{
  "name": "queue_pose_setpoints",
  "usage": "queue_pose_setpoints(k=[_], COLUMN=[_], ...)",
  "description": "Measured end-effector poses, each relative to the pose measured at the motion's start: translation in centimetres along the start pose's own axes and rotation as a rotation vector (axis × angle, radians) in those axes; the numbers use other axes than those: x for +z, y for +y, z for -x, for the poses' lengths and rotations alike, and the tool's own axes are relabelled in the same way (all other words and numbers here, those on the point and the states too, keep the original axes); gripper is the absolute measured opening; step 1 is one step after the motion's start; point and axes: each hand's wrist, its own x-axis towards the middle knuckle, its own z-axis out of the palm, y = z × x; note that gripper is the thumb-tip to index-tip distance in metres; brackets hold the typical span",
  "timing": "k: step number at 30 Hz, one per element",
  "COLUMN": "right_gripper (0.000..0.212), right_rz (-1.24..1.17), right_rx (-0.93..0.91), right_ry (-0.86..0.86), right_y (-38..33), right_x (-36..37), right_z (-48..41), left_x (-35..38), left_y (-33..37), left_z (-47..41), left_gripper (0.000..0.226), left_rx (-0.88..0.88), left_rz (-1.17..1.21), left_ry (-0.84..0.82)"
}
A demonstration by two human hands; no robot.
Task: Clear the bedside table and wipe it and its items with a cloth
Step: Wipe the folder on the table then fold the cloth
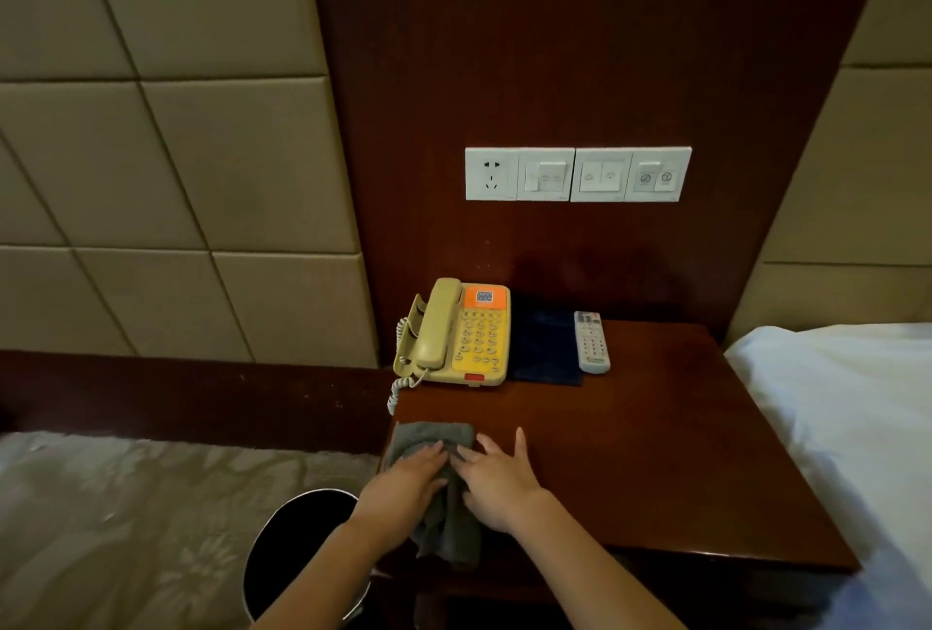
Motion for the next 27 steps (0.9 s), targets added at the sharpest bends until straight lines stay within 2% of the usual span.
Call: queue_pose_setpoints(k=[2, 4, 9, 11, 13, 15, 17, 19, 22, 24, 27], right_gripper=[0.043, 0.039, 0.035, 0.033, 0.043, 0.043, 0.029, 0.016, 0.013, 0.013, 0.012], right_rz=[-0.125, -0.287, -0.970, -1.139, -1.207, -1.216, -1.198, -1.160, -1.178, -1.322, -1.644], right_rx=[0.016, 0.045, 0.172, 0.261, 0.301, 0.233, 0.144, 0.122, 0.238, 0.297, 0.317], right_ry=[0.030, 0.140, 0.387, 0.463, 0.504, 0.474, 0.443, 0.504, 0.640, 0.697, 0.769], right_y=[0.3, 0.7, 1.2, 1.8, 2.4, 2.8, 2.7, 2.4, 2.1, 2.2, 2.0], right_x=[-0.9, -1.8, -7.3, -9.7, -11.5, -12.8, -13.9, -14.9, -16.1, -16.7, -17.6], right_z=[1.7, 3.1, 7.4, 9.3, 11.1, 12.9, 14.4, 15.2, 15.7, 15.8, 16.2], left_x=[-1.5, -3.7, -10.2, -12.4, -14.1, -15.4, -16.3, -17.0, -17.6, -18.2, -18.9], left_y=[1.6, 3.3, 8.0, 9.7, 10.9, 12.0, 13.1, 14.1, 15.3, 16.3, 17.7], left_z=[0.3, 0.4, 1.4, 2.4, 3.3, 4.1, 4.8, 5.5, 6.3, 7.0, 7.6], left_gripper=[0.033, 0.021, 0.017, 0.009, 0.003, 0.004, 0.008, 0.011, 0.047, 0.046, 0.043], left_rx=[-0.048, -0.050, 0.036, 0.076, 0.101, 0.121, 0.136, 0.147, 0.199, 0.260, 0.303], left_rz=[0.135, 0.316, 0.631, 0.700, 0.721, 0.728, 0.728, 0.655, 0.469, 0.426, 0.587], left_ry=[0.015, 0.076, 0.275, 0.314, 0.352, 0.381, 0.399, 0.398, 0.433, 0.482, 0.358])
